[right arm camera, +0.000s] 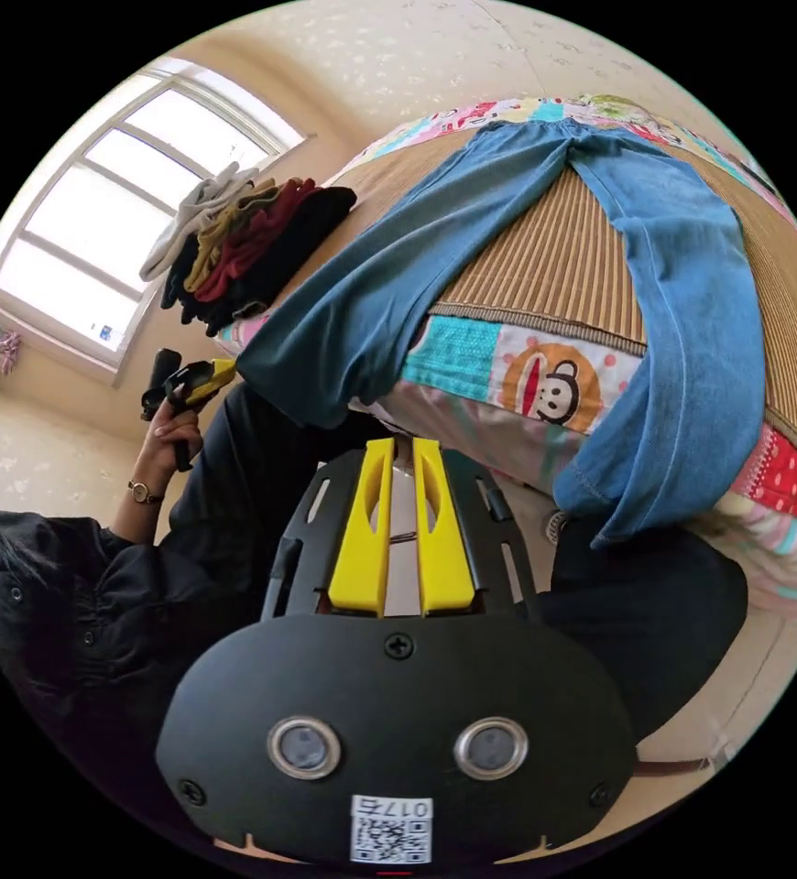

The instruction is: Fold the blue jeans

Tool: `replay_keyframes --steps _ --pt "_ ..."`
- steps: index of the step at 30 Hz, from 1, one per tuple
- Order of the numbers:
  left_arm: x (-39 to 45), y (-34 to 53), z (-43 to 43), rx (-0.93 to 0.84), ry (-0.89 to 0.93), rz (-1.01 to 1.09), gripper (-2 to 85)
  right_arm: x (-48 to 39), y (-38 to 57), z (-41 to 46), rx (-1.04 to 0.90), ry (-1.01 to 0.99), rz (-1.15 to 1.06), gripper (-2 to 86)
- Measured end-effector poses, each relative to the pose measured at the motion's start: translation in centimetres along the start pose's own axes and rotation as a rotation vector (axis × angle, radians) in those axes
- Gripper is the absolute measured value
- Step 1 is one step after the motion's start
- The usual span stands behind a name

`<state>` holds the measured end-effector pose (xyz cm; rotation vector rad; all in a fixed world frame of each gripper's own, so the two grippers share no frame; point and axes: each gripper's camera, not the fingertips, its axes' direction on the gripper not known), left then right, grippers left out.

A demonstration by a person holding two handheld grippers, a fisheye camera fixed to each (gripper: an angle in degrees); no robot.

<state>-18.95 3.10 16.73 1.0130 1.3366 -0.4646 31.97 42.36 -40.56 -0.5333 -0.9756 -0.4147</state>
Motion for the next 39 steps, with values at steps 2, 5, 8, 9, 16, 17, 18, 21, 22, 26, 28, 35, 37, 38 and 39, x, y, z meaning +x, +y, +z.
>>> replay_keyframes --steps 2,5,8,9,16,17,18,21,22,26,28,35,37,38,39 --pt "-0.7 0.4 -1.5 0.042 0.109 -0.038 -0.8 -0.7 -0.7 1.9 0.001 -0.026 -0.007 7.8" --pt "-0.6 0.7 -3.1 0.064 0.164 -0.068 -0.8 -1.0 -1.8 4.2 0.044 -0.144 0.026 9.0" --pt "0.5 0.8 -4.3 0.059 0.154 -0.057 -0.8 -1.0 -2.3 6.2 0.051 -0.146 0.098 8.4" --pt "0.7 0.8 -4.5 0.059 0.151 -0.053 -0.8 -0.9 -2.0 6.3 0.07 -0.164 0.128 6.7" --pt "2.2 2.2 -7.5 0.089 0.432 -0.006 -0.9 -2.2 3.2 -3.3 0.275 -0.444 0.017 1.6" --pt "2.3 2.7 -8.0 0.111 0.514 0.012 -0.9 -2.3 4.0 -4.7 0.312 -0.462 -0.011 1.5" --pt "2.2 3.0 -8.2 0.118 0.509 0.006 -0.9 -2.4 5.4 -6.8 0.36 -0.46 -0.05 1.3" --pt "1.8 4.1 -8.0 0.079 0.16 -0.051 -0.8 -0.4 7.4 -6.6 0.248 -0.299 -0.018 1.2" --pt "1.7 4.4 -7.1 0.057 0.034 -0.075 -0.7 1.0 7.5 -4.3 0.096 -0.178 0.06 1.2" --pt "3.2 4.4 -2.3 0.044 -0.134 -0.026 2.7 1.5 9.2 -0.9 -0.026 0.087 0.149 1.4" --pt "5.1 4.0 0.3 0.03 -0.183 0.054 5.4 0.9 9.6 -0.7 -0.038 0.18 0.235 1.6" --pt "8.1 5.4 12.5 -0.084 -0.477 0.216 7.7 -7.1 6.8 -1.5 0.13 0.162 0.102 2.3" --pt "7.9 7.2 13.8 -0.063 -0.551 0.252 7.8 -9.4 3.2 0.3 0.083 0.067 0.03 2.8" --pt "7.8 8.3 14.3 -0.048 -0.558 0.287 7.8 -10.0 2.3 0.7 0.077 0.053 0.014 2.9" --pt "7.7 8.7 14.6 -0.048 -0.548 0.308 7.8 -11.2 0.5 1.3 0.069 0.035 -0.022 3.1"
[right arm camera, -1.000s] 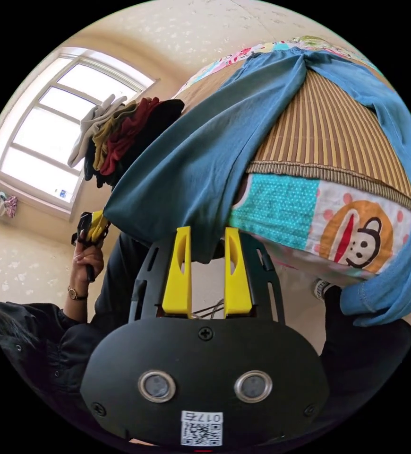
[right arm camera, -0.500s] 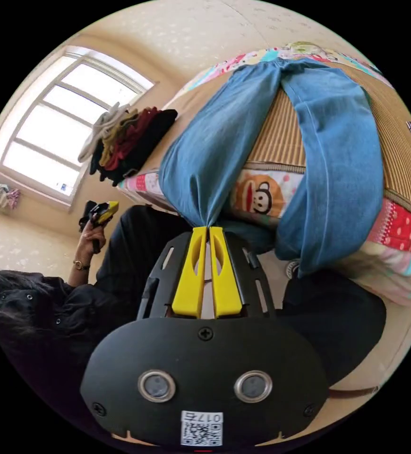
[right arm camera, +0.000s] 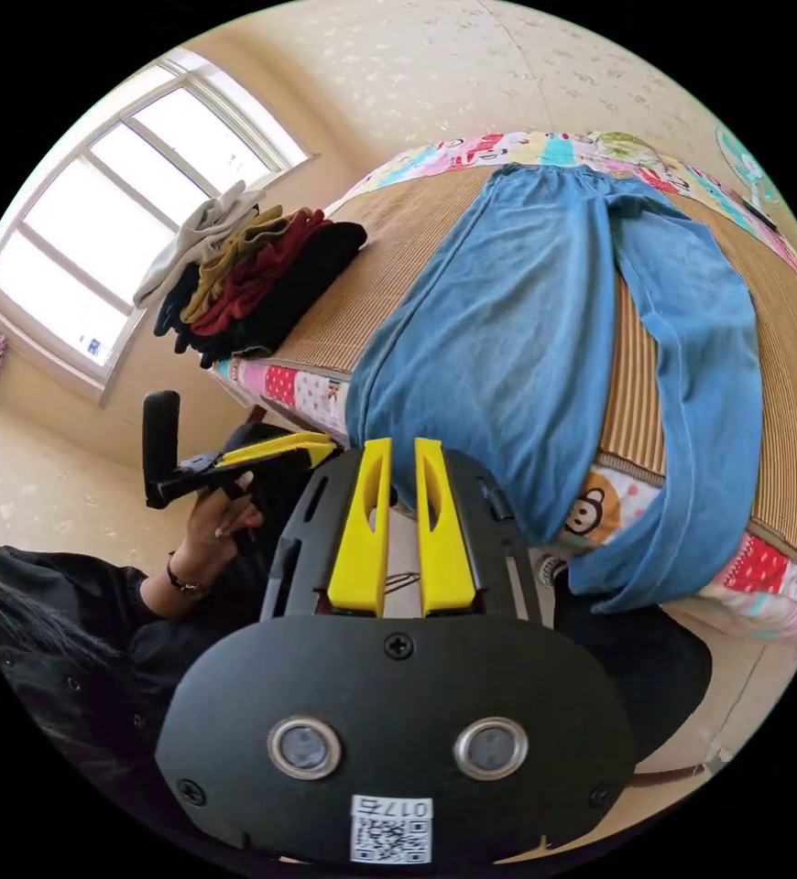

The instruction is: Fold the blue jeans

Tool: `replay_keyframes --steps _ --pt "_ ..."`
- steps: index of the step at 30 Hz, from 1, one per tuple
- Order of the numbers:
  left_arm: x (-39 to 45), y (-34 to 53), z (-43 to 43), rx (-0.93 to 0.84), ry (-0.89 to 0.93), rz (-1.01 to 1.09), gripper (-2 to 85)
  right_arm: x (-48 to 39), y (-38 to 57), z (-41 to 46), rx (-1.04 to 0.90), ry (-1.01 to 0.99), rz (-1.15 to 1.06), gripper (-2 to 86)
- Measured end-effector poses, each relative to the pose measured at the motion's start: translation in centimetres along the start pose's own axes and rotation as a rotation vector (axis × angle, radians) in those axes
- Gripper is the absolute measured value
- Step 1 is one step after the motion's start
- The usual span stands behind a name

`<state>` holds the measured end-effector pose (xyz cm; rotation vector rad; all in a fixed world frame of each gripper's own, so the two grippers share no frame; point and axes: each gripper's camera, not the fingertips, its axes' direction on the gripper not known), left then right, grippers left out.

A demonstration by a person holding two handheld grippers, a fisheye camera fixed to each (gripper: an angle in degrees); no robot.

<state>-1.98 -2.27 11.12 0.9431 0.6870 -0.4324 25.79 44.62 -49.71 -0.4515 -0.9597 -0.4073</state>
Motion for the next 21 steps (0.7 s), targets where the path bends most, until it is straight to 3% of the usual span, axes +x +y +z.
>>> replay_keyframes --steps 3,7,21 --pt "0.8 0.7 1.4 0.022 0.047 0.082 8.0 -1.9 -3.9 2.0 -0.032 0.011 -0.03 3.7" --pt "1.6 1.3 4.1 0.006 -0.019 0.126 8.9 -2.5 -6.0 3.5 0.015 -0.047 0.009 3.5" --pt "2.5 3.4 8.1 -0.016 -0.11 0.138 5.4 -2.2 -5.0 8.8 -0.007 -0.093 0.127 3.2"
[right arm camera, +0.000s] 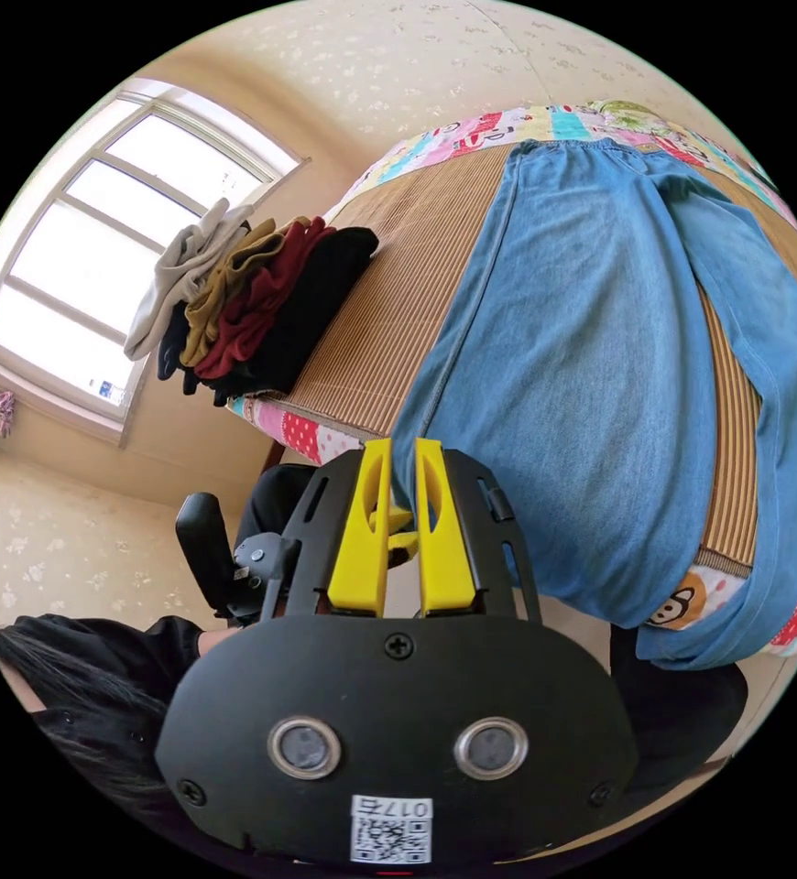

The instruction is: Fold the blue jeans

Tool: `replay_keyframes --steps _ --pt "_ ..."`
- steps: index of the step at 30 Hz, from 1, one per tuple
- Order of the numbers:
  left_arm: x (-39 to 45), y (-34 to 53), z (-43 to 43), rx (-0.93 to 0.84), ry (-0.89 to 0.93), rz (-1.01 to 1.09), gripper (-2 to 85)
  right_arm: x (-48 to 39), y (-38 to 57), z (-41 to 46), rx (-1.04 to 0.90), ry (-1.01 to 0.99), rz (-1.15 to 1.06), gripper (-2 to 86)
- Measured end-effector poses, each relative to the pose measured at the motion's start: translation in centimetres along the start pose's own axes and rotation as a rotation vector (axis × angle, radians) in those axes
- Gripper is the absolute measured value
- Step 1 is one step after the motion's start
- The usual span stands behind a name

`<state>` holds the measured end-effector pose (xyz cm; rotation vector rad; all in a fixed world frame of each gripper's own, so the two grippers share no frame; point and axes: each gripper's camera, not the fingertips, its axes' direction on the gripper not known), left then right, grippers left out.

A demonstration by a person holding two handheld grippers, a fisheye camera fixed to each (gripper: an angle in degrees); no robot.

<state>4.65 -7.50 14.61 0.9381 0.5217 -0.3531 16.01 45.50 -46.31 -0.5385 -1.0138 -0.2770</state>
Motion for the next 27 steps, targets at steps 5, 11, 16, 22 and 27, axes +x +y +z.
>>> replay_keyframes --steps 5,11,16,22,27 --pt "-2.7 0.2 -0.1 -0.024 0.136 -0.087 1.1 0.0 0.3 1.2 -0.004 -0.004 0.016 4.1" --pt "-4.6 0.6 -2.1 -0.02 0.286 -0.123 -0.2 -1.0 -4.7 2.8 0.001 0.058 -0.011 6.8" --pt "-5.6 0.9 -4.4 0.036 0.406 -0.105 -0.5 -1.0 -10.3 5.9 -0.027 0.136 0.042 7.8" --pt "-8.0 0.7 -5.9 0.052 0.484 -0.119 -0.7 -1.7 -11.8 8.6 -0.043 0.203 0.075 6.3" --pt "-9.2 0.5 -5.9 0.044 0.51 -0.127 -0.7 -3.6 -12.3 8.9 -0.01 0.217 0.049 2.6"
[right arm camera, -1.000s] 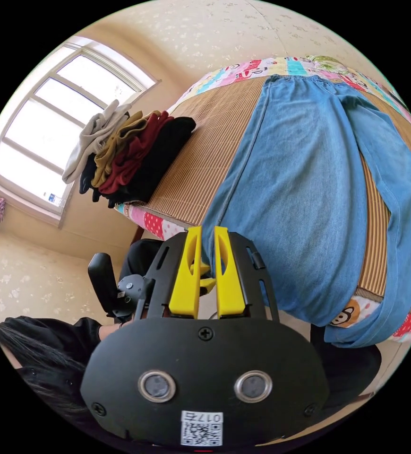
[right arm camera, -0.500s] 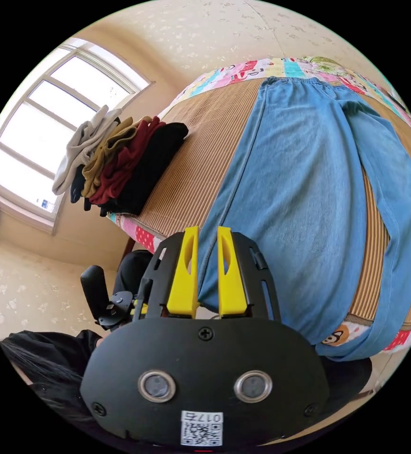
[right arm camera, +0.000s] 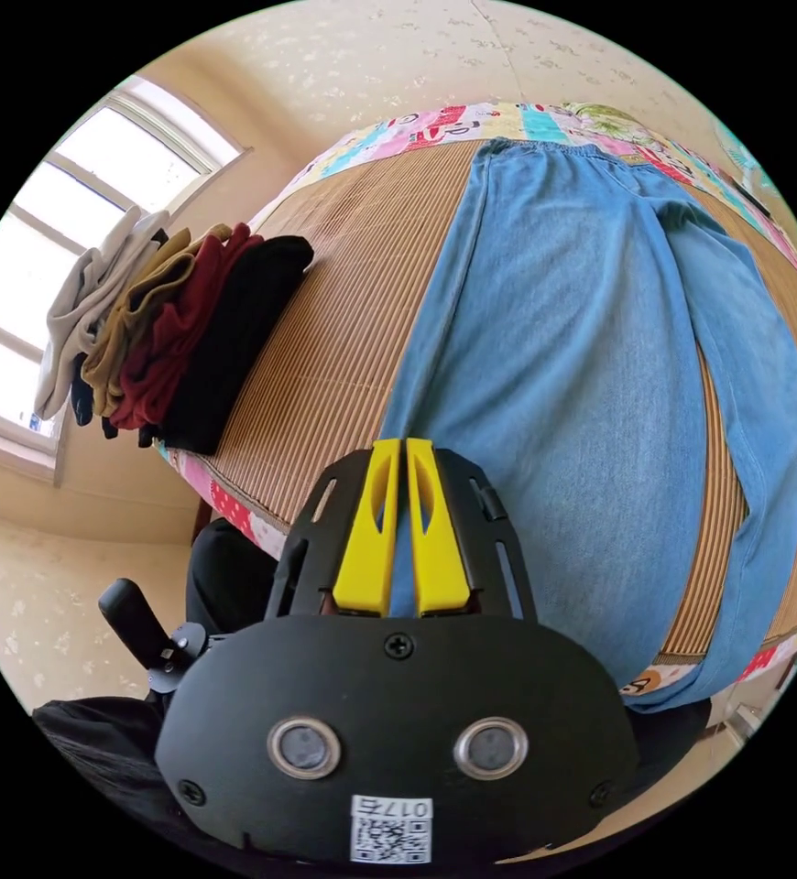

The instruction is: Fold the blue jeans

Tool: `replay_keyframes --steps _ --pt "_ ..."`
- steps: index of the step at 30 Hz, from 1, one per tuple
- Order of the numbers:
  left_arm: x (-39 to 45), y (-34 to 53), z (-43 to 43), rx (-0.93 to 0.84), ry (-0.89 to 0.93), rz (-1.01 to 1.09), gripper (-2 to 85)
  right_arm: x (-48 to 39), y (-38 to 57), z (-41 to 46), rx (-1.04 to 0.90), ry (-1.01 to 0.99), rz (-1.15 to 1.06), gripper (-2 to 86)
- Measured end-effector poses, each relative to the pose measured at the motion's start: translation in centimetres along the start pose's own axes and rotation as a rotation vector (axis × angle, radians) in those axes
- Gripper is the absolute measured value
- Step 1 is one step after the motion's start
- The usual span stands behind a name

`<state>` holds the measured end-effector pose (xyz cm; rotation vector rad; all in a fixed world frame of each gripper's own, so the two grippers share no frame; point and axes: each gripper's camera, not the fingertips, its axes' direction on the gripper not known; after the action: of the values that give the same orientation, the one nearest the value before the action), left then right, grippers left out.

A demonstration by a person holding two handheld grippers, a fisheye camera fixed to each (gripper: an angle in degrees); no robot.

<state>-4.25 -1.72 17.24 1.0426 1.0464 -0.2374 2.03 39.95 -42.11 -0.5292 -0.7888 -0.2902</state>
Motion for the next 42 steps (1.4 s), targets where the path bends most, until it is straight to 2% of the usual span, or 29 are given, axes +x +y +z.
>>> replay_keyframes --steps 5,9,11,14,15,18,21,24,26,28,29,33,36,38,40,42 --pt "-1.0 -0.5 -1.6 0.018 0.034 -0.001 -0.6 -3.5 0.0 -3.4 0.122 0.034 -0.022 1.7" --pt "-2.7 -0.6 -4.2 0.082 0.08 -0.046 -0.6 -8.4 -0.9 -4.8 0.233 0.032 -0.119 1.9" --pt "-4.2 -0.5 -5.3 0.105 0.059 -0.091 -0.4 -10.3 -2.2 -2.8 0.199 0.039 -0.183 2.3" --pt "-7.0 -0.1 -5.0 0.068 -0.051 -0.244 0.5 -11.0 -5.3 4.1 -0.038 0.023 -0.217 3.6" --pt "-7.6 0.0 -4.9 0.066 -0.069 -0.272 0.8 -10.6 -5.5 3.9 -0.009 -0.019 -0.209 4.2" --pt "-8.9 0.4 -5.7 0.133 -0.059 -0.287 5.7 -10.1 -4.5 -0.3 0.05 -0.104 -0.236 6.0" --pt "-8.3 0.1 -6.0 0.176 -0.139 -0.224 9.2 -8.3 -1.1 -5.8 0.151 -0.136 -0.244 6.4" --pt "-7.4 -0.7 -4.6 0.169 -0.222 -0.145 9.7 -5.0 2.9 -9.6 0.192 -0.039 -0.19 6.6" --pt "-7.8 -1.4 -2.4 0.115 -0.275 -0.129 9.4 -3.4 5.3 -10.9 0.195 0.127 -0.158 6.6" --pt "-8.8 -1.7 -0.7 0.062 -0.299 -0.149 7.3 -3.1 9.0 -11.5 0.253 0.403 -0.128 6.2" --pt "-9.4 -1.6 0.0 0.052 -0.305 -0.167 4.9 -3.1 9.7 -11.4 0.259 0.43 -0.12 5.9" --pt "-11.4 -0.7 0.4 0.065 -0.248 -0.231 1.8 -1.7 11.1 -9.2 0.169 0.345 -0.051 2.5" --pt "-11.6 0.6 -0.1 0.061 -0.279 -0.256 0.5 -2.5 10.8 -11.7 0.141 0.294 -0.099 1.8" --pt "-10.3 2.6 -1.5 0.143 -0.367 -0.265 0.2 -1.7 11.6 -15.4 0.232 0.264 -0.067 1.9" --pt "-9.0 4.3 -2.7 0.241 -0.419 -0.245 0.7 1.4 12.7 -20.3 0.334 0.346 0.081 3.3" --pt "-7.8 5.4 -3.4 0.327 -0.384 -0.198 3.5 4.1 13.0 -22.6 0.351 0.424 0.161 5.8"
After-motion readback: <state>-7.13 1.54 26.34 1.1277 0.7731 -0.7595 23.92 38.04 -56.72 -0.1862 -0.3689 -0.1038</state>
